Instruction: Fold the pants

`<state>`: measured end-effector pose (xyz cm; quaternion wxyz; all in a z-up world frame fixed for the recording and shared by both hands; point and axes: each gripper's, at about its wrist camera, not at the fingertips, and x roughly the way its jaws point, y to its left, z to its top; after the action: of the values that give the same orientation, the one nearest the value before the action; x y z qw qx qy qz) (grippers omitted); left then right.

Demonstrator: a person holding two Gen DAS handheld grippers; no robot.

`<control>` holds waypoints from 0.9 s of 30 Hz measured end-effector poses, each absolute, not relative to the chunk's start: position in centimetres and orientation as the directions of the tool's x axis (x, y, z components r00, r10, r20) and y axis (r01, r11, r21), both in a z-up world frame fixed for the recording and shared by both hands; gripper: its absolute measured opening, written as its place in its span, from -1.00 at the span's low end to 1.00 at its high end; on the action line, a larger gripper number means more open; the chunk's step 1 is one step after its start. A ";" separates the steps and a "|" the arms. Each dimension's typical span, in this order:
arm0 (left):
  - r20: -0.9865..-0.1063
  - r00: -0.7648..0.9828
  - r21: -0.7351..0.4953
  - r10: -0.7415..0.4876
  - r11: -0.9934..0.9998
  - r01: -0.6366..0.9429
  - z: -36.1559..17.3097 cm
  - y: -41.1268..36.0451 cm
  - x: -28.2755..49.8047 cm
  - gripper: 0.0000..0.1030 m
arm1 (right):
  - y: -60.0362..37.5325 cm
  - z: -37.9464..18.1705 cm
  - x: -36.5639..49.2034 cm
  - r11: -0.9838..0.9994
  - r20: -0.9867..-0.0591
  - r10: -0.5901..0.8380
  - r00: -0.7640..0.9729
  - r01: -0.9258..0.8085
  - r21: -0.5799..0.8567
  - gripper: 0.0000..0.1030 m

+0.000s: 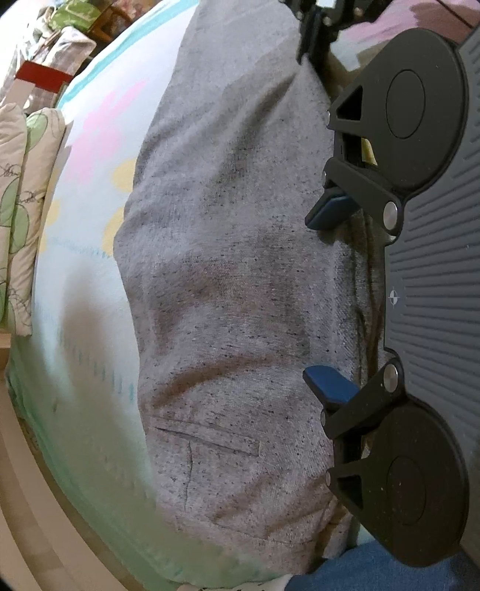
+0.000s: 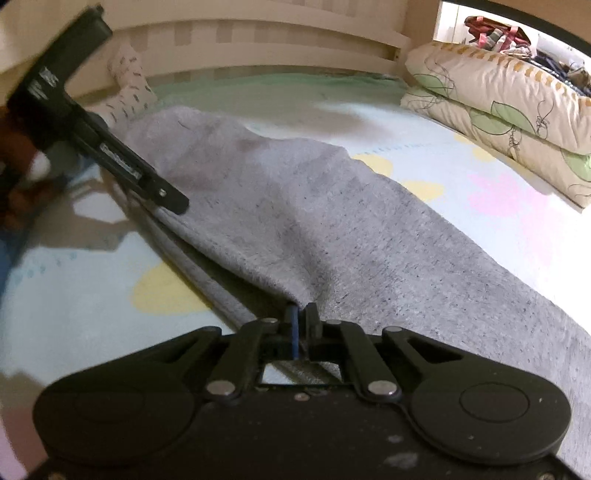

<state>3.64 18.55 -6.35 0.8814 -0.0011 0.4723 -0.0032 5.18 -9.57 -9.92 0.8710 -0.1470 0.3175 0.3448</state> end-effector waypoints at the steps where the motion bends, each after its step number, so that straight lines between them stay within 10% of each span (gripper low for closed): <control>1: -0.837 0.547 -0.003 -0.006 1.000 0.006 -6.3 18.5 3.7 0.55 | -9.6 -10.2 5.0 0.713 -0.665 0.506 0.550 -0.701 -0.037 -0.93; 8: -0.815 0.579 -0.018 -0.027 1.000 0.022 -3.8 17.1 3.6 0.55 | -11.8 -9.7 5.3 0.750 -0.639 0.549 0.539 -0.656 0.091 -0.65; 27: -0.843 0.526 -0.020 -0.110 0.985 0.174 -8.1 10.0 4.8 0.56 | -30.8 -10.8 9.3 0.950 -0.746 0.293 0.598 -0.096 0.296 -0.65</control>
<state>4.78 10.00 -8.08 0.8728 0.0330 0.4801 -0.0813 9.34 -30.82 -10.79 0.8867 0.1133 0.4346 0.1096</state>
